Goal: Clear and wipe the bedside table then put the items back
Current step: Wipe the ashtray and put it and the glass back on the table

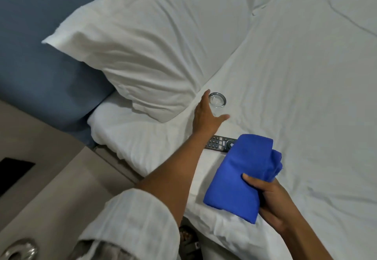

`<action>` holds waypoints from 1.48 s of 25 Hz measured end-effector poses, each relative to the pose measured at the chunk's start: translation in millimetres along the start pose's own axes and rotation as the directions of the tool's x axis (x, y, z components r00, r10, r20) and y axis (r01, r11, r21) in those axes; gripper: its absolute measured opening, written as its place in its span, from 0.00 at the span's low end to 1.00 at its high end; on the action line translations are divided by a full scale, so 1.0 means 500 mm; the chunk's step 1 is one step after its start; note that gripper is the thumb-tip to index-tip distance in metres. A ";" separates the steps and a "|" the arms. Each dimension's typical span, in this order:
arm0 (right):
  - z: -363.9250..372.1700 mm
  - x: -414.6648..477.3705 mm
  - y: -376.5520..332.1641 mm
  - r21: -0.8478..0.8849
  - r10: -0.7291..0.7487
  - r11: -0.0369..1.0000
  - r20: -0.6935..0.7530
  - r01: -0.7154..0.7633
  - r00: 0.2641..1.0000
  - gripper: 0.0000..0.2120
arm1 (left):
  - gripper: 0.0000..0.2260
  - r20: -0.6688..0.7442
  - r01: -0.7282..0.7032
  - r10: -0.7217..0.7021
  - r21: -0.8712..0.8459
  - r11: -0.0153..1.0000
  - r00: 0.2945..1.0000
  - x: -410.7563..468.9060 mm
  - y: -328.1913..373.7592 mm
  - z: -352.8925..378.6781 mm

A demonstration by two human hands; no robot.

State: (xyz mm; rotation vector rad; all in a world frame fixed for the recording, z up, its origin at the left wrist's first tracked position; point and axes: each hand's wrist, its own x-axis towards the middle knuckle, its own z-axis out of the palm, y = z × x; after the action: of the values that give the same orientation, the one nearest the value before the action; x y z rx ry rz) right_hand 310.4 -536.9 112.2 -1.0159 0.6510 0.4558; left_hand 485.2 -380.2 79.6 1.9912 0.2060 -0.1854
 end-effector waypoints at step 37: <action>0.488 -0.190 0.389 -0.690 0.102 0.542 0.620 0.480 0.778 0.28 | 0.21 -0.277 0.061 -0.615 -0.881 0.470 0.739 -0.650 -0.296 -0.500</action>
State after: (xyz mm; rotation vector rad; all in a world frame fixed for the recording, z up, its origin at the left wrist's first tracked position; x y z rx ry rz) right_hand 188.8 -236.0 145.0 -1.7198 -0.3649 0.8775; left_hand 144.7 -111.6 124.6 0.9195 0.9485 0.2415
